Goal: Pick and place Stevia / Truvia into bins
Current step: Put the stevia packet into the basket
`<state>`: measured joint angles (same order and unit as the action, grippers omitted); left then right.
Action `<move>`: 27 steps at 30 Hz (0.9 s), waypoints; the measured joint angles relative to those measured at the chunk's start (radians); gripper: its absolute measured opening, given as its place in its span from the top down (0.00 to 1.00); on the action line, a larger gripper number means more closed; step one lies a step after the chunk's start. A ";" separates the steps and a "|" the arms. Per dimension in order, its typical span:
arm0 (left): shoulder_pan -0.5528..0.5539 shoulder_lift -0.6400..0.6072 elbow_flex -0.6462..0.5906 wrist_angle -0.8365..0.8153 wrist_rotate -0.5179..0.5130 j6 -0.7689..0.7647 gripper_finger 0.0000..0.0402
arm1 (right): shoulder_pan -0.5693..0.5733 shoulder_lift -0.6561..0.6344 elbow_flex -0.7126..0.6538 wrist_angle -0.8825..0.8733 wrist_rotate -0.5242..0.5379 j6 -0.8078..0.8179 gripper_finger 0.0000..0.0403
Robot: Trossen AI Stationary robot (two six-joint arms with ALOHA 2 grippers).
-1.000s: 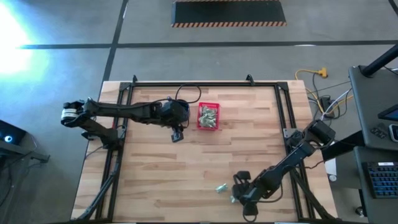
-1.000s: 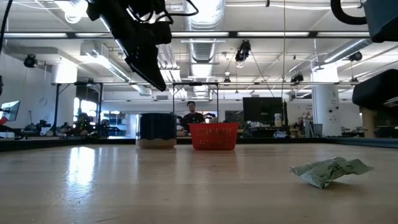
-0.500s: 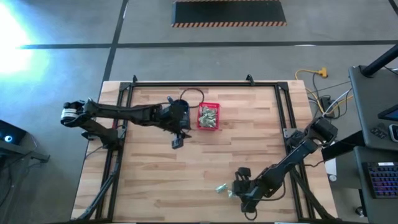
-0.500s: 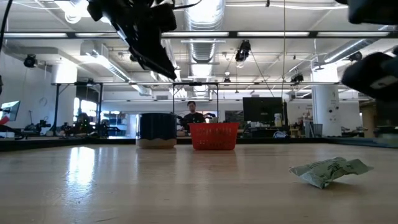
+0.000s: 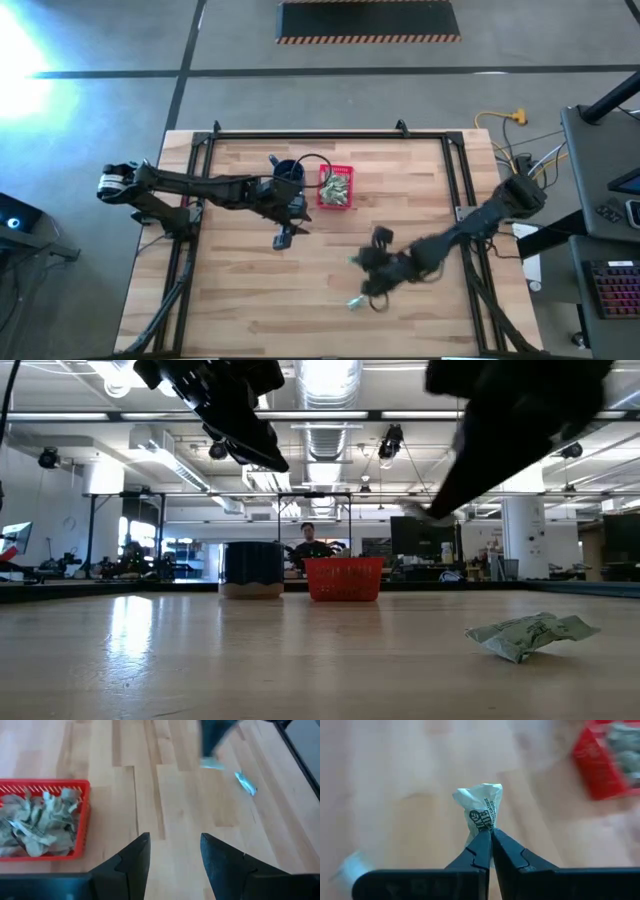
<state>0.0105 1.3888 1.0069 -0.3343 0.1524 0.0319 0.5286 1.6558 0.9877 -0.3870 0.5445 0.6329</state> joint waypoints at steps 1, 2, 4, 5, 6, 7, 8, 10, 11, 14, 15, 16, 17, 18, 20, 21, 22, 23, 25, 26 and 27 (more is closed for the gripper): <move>-0.001 0.000 0.000 -0.008 0.003 -0.001 0.61 | -0.031 0.000 0.000 0.000 0.001 -0.011 0.98; -0.002 0.000 0.000 -0.021 0.007 -0.008 0.61 | -0.063 0.000 0.001 0.000 0.001 -0.020 0.98; -0.004 0.000 0.000 -0.041 0.011 -0.023 0.61 | -0.127 0.000 0.004 0.000 0.001 -0.041 0.98; -0.005 0.000 0.000 -0.057 0.012 -0.026 0.61 | -0.158 0.000 0.007 0.002 0.001 -0.055 0.98; -0.007 0.000 0.000 -0.078 0.013 -0.026 0.61 | -0.189 0.000 0.008 0.003 0.001 -0.065 0.98; -0.011 0.000 0.000 -0.097 0.015 -0.026 0.61 | -0.222 0.000 0.011 0.002 0.001 -0.080 0.98; -0.014 0.000 0.000 -0.113 0.015 -0.026 0.61 | -0.253 0.000 0.016 0.001 0.001 -0.099 0.98; -0.023 0.000 -0.001 -0.145 0.016 -0.027 0.61 | -0.315 0.000 0.027 0.003 0.001 -0.142 0.98; -0.027 0.000 -0.001 -0.155 0.016 -0.027 0.61 | -0.345 0.000 0.033 0.003 0.001 -0.165 0.98; -0.041 0.000 -0.009 -0.172 0.015 -0.027 0.61 | -0.440 0.000 0.054 0.003 0.000 -0.221 0.98; -0.045 0.000 -0.015 -0.170 0.016 -0.027 0.61 | -0.471 0.000 0.061 0.003 -0.001 -0.238 0.98; -0.051 0.000 -0.023 -0.171 0.015 -0.028 0.61 | -0.500 0.000 0.068 0.005 -0.002 -0.247 0.98; -0.055 0.000 -0.033 -0.171 0.016 -0.035 0.61 | -0.530 0.000 0.073 0.005 -0.003 -0.249 0.98; -0.060 0.000 -0.045 -0.168 0.016 -0.046 0.61 | -0.558 0.000 0.076 0.005 -0.012 -0.251 0.98; -0.068 -0.002 -0.074 -0.161 0.016 -0.065 0.61 | -0.617 0.000 0.082 0.005 -0.063 -0.252 0.98; -0.072 -0.004 -0.090 -0.158 0.016 -0.078 0.61 | -0.645 0.000 0.084 0.009 -0.106 -0.253 0.98; -0.076 -0.006 -0.104 -0.152 0.016 -0.084 0.61 | -0.673 0.000 0.084 0.016 -0.158 -0.260 0.98; -0.080 -0.010 -0.119 -0.137 0.016 -0.096 0.61 | -0.698 0.002 0.083 0.031 -0.213 -0.273 0.98; -0.086 -0.022 -0.148 -0.101 0.016 -0.114 0.61 | -0.743 0.006 0.081 0.053 -0.314 -0.291 0.98; -0.087 -0.031 -0.162 -0.083 0.016 -0.127 0.61 | -0.759 0.008 0.079 0.064 -0.359 -0.295 0.97; -0.090 -0.039 -0.176 -0.067 0.016 -0.132 0.61 | -0.775 0.010 0.079 0.077 -0.400 -0.297 0.97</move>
<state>-0.0790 1.3500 0.8313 -0.4014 0.1684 -0.1004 -0.2461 1.6659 1.0672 -0.3100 0.1449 0.3363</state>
